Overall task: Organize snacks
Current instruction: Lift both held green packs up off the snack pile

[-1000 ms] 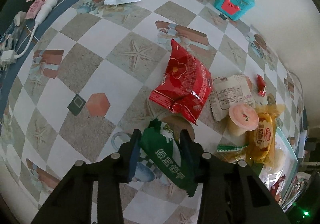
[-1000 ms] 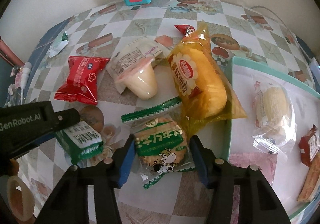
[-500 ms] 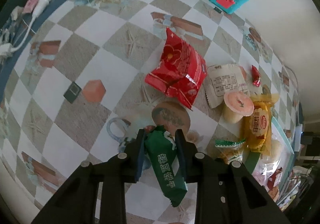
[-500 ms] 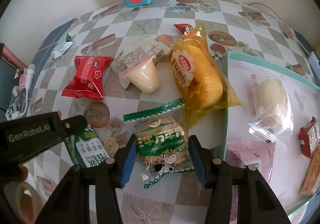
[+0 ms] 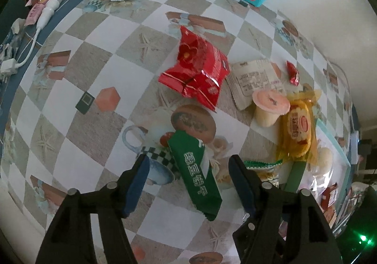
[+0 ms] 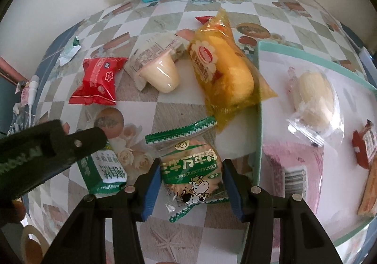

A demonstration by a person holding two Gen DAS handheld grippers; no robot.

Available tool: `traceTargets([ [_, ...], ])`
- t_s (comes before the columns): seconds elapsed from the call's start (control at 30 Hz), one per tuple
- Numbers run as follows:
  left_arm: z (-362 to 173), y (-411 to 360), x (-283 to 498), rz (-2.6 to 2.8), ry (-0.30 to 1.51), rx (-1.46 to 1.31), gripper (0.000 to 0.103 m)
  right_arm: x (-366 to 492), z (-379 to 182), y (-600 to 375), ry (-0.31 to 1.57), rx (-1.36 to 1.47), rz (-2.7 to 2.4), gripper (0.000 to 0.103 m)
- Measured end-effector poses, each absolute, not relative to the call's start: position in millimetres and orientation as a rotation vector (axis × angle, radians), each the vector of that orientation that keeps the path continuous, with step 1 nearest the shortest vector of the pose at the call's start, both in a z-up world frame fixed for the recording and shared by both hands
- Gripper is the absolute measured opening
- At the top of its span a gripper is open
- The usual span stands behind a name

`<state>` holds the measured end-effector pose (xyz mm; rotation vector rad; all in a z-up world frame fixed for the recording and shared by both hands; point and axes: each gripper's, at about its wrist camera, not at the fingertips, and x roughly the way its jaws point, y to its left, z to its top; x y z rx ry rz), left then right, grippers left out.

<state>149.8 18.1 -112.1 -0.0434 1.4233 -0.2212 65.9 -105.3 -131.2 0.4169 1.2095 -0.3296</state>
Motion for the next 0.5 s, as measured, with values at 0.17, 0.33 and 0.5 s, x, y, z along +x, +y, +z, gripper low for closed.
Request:
traceTargets([
  [0.17, -117.4, 14.3, 148.5, -0.21, 1.431, -0.033, 0.038, 58.4, -131.6, -104.9, 1.213, 0.45, -0.351, 0.054],
  [0.33, -115.8, 13.0, 147.5, -0.203, 1.417, -0.027, 0.026, 53.9, -132.0, -102.7, 1.206, 0.473, -0.383, 0.054],
  [0.5, -109.3, 14.9, 145.4, -0.203, 1.4, -0.023, 0.026, 47.8, -129.2, -103.3, 1.184, 0.5, -0.409, 0.054],
])
